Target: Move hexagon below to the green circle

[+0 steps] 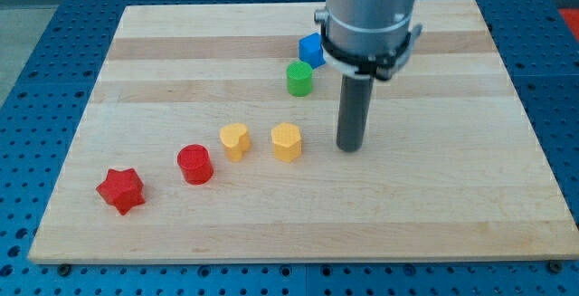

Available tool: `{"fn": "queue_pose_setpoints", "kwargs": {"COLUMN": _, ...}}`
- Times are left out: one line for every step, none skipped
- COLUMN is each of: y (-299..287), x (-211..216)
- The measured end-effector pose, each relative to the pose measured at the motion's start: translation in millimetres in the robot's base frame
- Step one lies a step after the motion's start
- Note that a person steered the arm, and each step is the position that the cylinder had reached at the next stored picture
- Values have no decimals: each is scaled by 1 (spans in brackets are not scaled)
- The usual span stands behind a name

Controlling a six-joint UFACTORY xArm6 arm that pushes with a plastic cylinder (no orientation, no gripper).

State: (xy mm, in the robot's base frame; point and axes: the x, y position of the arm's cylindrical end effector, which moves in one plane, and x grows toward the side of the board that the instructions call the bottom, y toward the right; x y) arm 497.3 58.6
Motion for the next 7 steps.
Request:
{"fn": "queue_pose_setpoints", "kwargs": {"y": -4, "x": 32}}
{"fn": "queue_pose_setpoints", "kwargs": {"y": -23, "x": 43}}
{"fn": "queue_pose_setpoints", "kwargs": {"y": -48, "x": 47}}
{"fn": "queue_pose_setpoints", "kwargs": {"y": -63, "x": 41}}
{"fn": "queue_pose_setpoints", "kwargs": {"y": -63, "x": 33}}
{"fn": "queue_pose_setpoints", "kwargs": {"y": -63, "x": 30}}
{"fn": "queue_pose_setpoints", "kwargs": {"y": -74, "x": 35}}
